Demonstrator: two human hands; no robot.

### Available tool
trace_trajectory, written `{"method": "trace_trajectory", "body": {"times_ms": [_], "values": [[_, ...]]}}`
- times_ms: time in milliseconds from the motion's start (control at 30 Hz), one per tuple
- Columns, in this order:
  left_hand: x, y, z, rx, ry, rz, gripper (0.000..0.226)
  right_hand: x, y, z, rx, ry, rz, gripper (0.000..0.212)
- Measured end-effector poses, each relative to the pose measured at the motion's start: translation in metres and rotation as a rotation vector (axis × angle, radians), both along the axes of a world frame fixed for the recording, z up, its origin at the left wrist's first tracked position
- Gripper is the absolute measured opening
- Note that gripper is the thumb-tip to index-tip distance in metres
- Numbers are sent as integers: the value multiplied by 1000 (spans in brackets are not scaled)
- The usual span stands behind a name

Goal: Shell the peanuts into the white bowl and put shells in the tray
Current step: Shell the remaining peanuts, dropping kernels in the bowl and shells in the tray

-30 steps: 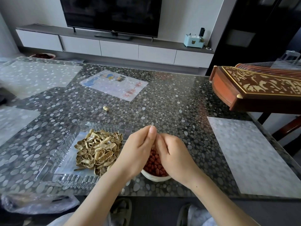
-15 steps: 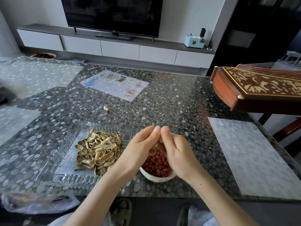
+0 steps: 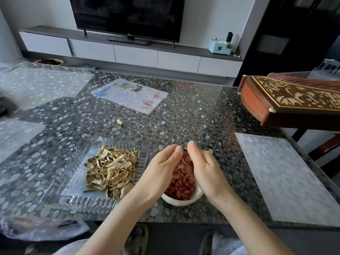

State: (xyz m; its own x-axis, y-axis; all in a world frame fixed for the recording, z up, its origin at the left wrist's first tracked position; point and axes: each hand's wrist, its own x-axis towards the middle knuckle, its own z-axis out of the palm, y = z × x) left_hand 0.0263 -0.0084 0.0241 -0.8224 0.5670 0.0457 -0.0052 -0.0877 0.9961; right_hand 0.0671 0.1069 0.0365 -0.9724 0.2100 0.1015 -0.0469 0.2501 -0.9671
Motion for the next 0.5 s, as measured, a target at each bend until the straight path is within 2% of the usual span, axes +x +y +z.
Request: {"method": "trace_trajectory", "body": {"times_ms": [133,200,367,500], "values": [[-3,1,0,-15,-75,5,35,-4,5,-5,-166,-218,-102,59],[-6,1,-1,-44,-56,41,37,-7,7,-7,-169,-264,-143,56],[-13,-4,0,-390,370,250,43,-9,16,-4,169,-226,-213,58],[-21,-8,-3,-461,487,334,45,-10,18,-4,220,-205,-219,60]]}}
